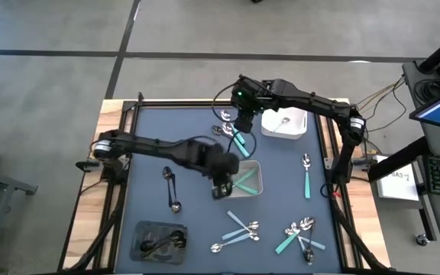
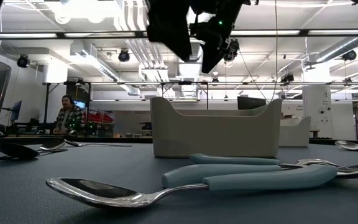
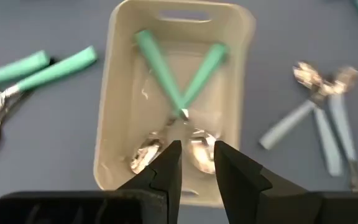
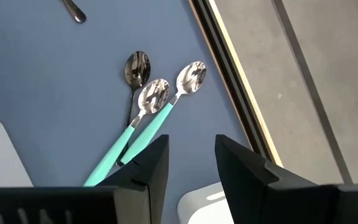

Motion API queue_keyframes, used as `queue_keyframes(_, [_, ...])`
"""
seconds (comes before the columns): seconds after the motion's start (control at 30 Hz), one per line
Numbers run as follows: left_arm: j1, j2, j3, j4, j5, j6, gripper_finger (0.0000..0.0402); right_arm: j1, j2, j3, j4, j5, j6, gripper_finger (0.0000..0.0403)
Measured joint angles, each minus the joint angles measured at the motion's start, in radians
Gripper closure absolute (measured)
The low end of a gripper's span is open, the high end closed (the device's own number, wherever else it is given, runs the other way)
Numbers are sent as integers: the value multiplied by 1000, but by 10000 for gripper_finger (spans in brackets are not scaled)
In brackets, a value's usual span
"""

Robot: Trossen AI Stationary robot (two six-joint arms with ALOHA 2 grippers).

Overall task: Sort silverware by color (type)
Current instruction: Put the blue spoon into the white bin

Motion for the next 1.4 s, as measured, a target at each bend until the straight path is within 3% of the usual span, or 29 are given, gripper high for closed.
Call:
queue_keyframes(0.27, [-105,-117,-62,11,-139,-4,325,0,0,0,1,0,-1,280])
queue_keyframes(0.53, [-180,-354,-354,89,-216,-240,325,0,0,0,4,0,-3,280])
queue_keyframes(0.6, [-208,-430,-456,144,-226,-309,325,0,0,0,44,0,-11,280])
queue_keyframes(0.77, [-288,-595,-692,385,-238,-438,325,0,0,-7,248,0,178,280])
queue_keyframes(0.93, [-334,-674,-857,639,-275,-496,325,0,0,-7,495,0,197,280])
queue_keyframes(1.07, [-334,-685,-915,726,-290,-507,325,1,-1,-7,638,0,257,280])
queue_keyframes(1.13, [-334,-685,-919,739,-290,-505,325,3,-2,-7,644,-35,298,280])
queue_keyframes(1.23, [-335,-685,-919,737,-290,-487,325,0,-2,-8,651,-174,295,280])
queue_keyframes(1.4, [-334,-690,-919,723,-290,-458,325,2,-3,-8,628,-178,352,280])
